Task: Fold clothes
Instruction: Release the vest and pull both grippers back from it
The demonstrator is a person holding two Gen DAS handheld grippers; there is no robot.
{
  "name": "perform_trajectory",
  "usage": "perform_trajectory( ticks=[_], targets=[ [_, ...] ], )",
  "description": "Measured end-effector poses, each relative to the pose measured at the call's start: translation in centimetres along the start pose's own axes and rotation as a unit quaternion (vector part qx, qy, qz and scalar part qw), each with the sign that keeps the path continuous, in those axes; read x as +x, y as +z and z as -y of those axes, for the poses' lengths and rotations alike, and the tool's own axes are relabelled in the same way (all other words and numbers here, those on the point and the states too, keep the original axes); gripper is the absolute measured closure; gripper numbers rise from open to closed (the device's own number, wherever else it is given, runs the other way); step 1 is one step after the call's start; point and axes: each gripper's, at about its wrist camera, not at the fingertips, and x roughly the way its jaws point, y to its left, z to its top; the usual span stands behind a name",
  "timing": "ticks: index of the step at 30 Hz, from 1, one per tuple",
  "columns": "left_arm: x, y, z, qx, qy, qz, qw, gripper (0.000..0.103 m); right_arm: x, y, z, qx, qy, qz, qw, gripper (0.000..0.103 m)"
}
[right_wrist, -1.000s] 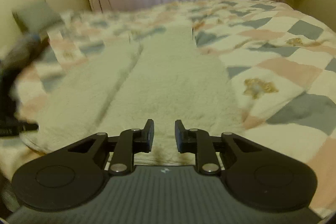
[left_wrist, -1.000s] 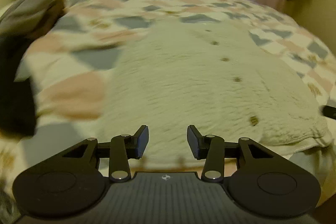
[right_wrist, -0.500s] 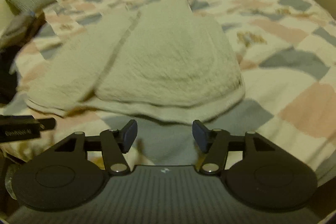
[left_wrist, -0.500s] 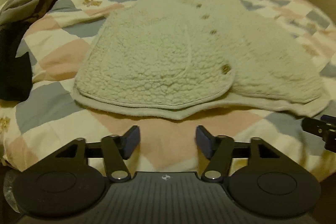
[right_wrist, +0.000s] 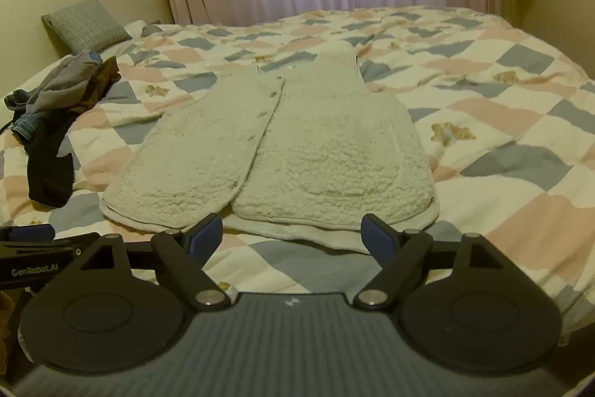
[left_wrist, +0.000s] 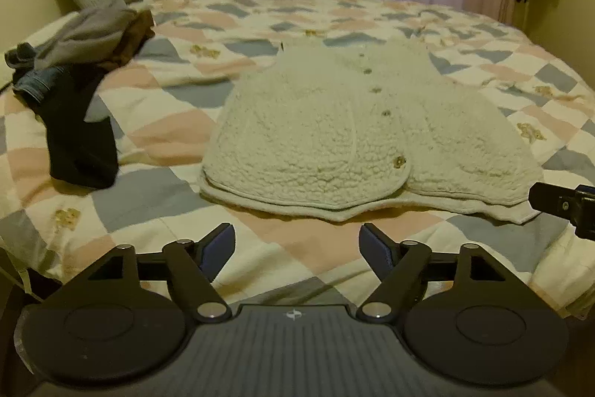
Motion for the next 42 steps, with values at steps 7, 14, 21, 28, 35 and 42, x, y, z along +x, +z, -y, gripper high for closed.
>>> perform_trajectory(
  ticks=[7,14,21,28,35,42],
  targets=[
    [-2.5,-0.1,0.6,0.01,-0.002,0.026,0.9996,0.021,-2.2,0.0,0.8,0.004,-0.011,0.025,1.0,0.018],
    [-3.7,-0.4,1.8,0.016,-0.006,0.037,0.9992,0.019,-2.6,-0.4,1.7,0.011,-0.028,0.02,0.999,0.018],
    [-4.4,-0.8,2.2,0.017,-0.004,0.039,0.9991,0.018,-2.9,-0.8,1.9,0.006,-0.04,0.018,0.999,0.017],
    [-5.2,-1.1,2.6,0.018,-0.002,0.046,0.9988,0.016,-3.4,-0.9,2.1,0.006,-0.037,0.027,0.999,0.014],
    [-5.5,-1.2,2.5,0.019,-0.002,0.051,0.9985,0.013,-3.4,-0.8,2.1,0.004,-0.035,0.027,0.999,0.014],
    [-4.8,-0.8,1.9,0.017,0.0,0.048,0.9987,0.012,-2.3,-0.4,1.8,-0.002,-0.034,0.017,0.999,0.012]
  ],
)
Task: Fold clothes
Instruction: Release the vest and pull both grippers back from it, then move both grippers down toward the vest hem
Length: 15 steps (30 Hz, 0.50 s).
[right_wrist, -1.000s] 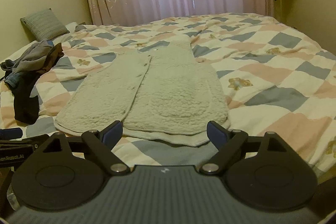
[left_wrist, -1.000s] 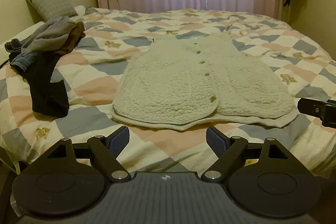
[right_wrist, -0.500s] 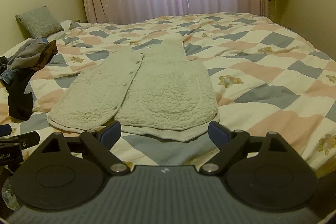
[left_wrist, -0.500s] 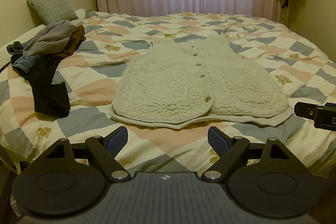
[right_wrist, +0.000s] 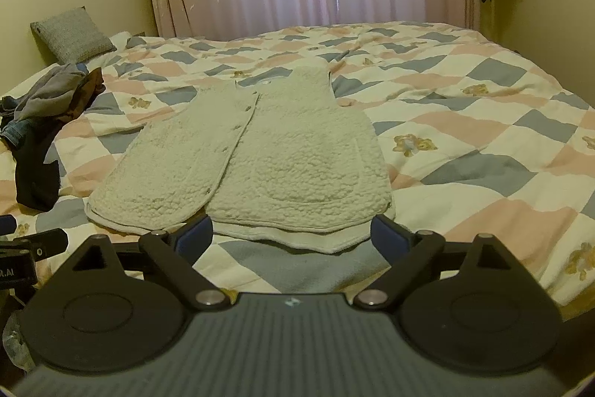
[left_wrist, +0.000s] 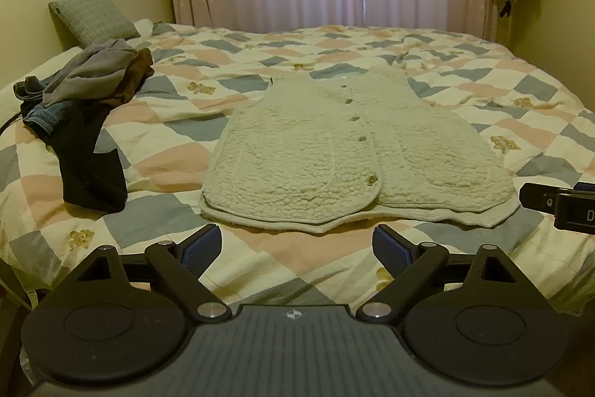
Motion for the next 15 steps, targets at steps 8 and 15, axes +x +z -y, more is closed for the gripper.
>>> perform_trajectory(
  ticks=[8,15],
  targets=[
    [2.3,0.8,-1.0,-0.007,0.0,-0.016,0.9998,0.011,2.4,0.6,-0.9,-0.011,0.001,-0.022,1.0,0.012],
    [5.3,1.9,-1.7,-0.008,0.0,-0.032,0.9994,0.009,5.3,1.5,-1.5,-0.019,0.004,-0.042,0.999,0.012]
  ],
)
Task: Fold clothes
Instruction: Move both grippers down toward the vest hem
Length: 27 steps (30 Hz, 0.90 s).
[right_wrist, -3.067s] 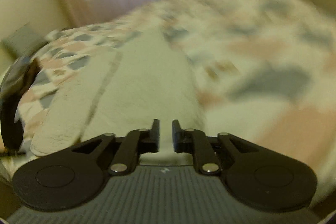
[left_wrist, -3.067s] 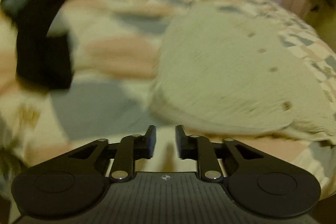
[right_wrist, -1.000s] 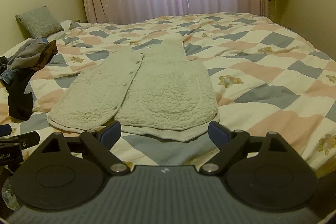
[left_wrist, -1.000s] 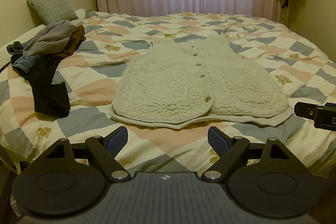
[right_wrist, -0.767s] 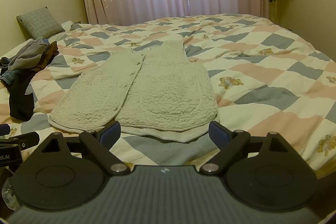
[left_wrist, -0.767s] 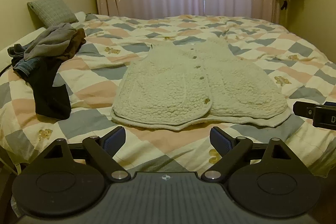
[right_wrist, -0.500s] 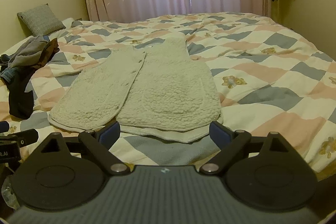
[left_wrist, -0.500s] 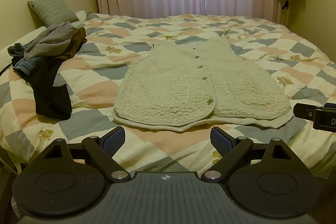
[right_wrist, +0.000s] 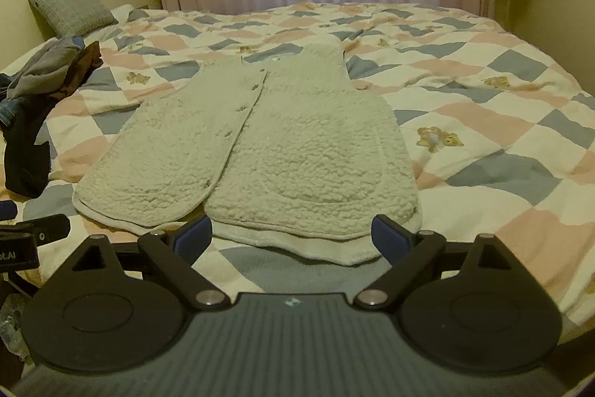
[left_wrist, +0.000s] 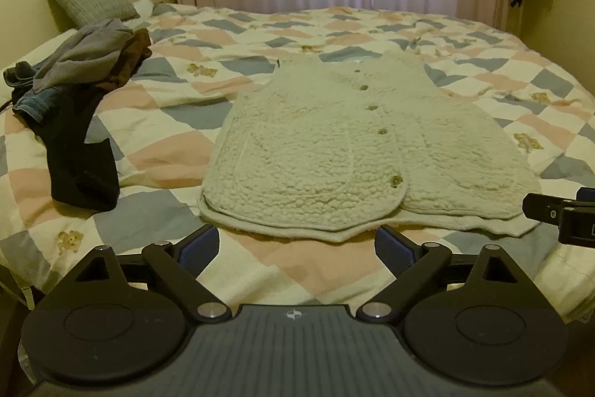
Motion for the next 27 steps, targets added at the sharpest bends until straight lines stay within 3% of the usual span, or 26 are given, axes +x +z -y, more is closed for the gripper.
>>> perform_trajectory(
  ticks=[5,11,18,27],
  targets=[
    [3.0,1.0,-0.5,-0.002,-0.005,-0.012,0.9999,0.008,3.0,1.0,1.1,0.009,0.016,-0.02,1.0,0.012],
    [7.0,2.8,-1.9,-0.001,-0.019,-0.024,0.9995,0.007,6.2,3.0,4.1,0.024,0.054,-0.015,0.998,0.012],
    [12.3,6.3,-3.7,-0.016,-0.046,-0.029,0.9984,0.007,11.1,5.7,7.6,0.055,0.093,-0.029,0.994,0.012],
    [18.5,11.5,-3.3,0.038,-0.084,-0.015,0.9956,0.007,17.0,9.9,10.6,0.039,0.142,-0.028,0.989,0.013]
  ],
)
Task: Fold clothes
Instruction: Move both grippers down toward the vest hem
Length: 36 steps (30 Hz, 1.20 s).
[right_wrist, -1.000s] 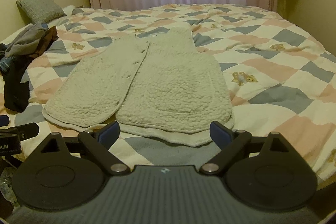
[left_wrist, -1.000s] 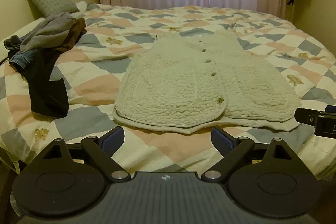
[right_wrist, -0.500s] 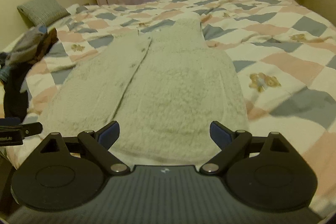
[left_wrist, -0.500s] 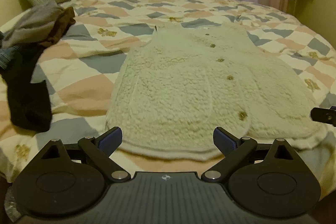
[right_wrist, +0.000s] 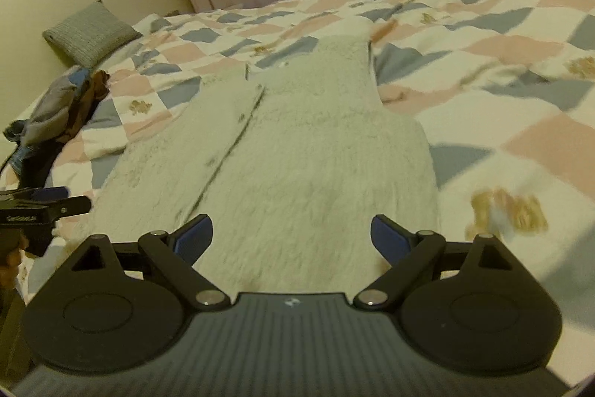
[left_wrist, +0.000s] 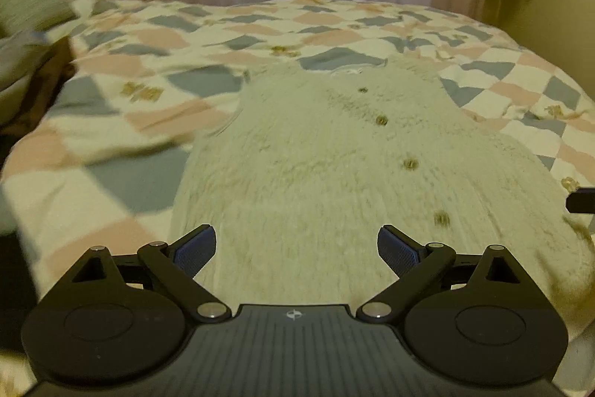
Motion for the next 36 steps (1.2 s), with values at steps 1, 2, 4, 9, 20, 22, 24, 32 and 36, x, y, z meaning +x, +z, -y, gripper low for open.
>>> perform_trajectory(
  ticks=[1,2,4,9,20,22,24,32,36],
  targets=[
    [0.7,0.7,-0.1,0.006,-0.008,0.0,0.9999,0.007,0.5,0.7,0.5,-0.004,0.007,0.002,1.0,0.013],
    [1.4,1.5,-0.1,0.013,-0.014,0.001,0.9998,0.007,1.1,1.4,0.9,-0.01,0.014,0.005,1.0,0.014],
    [3.3,3.2,-0.2,0.038,-0.021,0.005,0.999,0.007,2.2,3.0,1.8,-0.029,0.024,0.012,0.999,0.016],
    [8.3,8.4,-1.0,0.101,-0.034,0.012,0.9942,0.008,6.0,8.1,4.5,-0.074,0.034,0.012,0.997,0.018],
    [21.9,18.3,-6.3,0.082,-0.083,0.008,0.9931,0.04,16.9,19.2,11.1,-0.057,0.074,-0.003,0.996,0.045],
    [24.1,19.0,-7.0,0.083,-0.083,0.015,0.9929,0.033,19.3,20.8,11.8,-0.058,0.065,-0.003,0.996,0.045],
    [26.0,19.7,-7.9,0.072,-0.077,0.021,0.9942,0.031,21.5,22.0,12.5,-0.05,0.063,-0.006,0.997,0.043],
    [31.3,20.8,-11.6,0.009,-0.121,0.027,0.9923,0.025,27.2,24.0,15.6,0.012,0.089,-0.026,0.996,0.039],
    [33.0,21.1,-11.9,-0.002,-0.154,0.018,0.9878,0.019,28.5,23.5,16.6,0.044,0.123,-0.034,0.991,0.031]
  ],
)
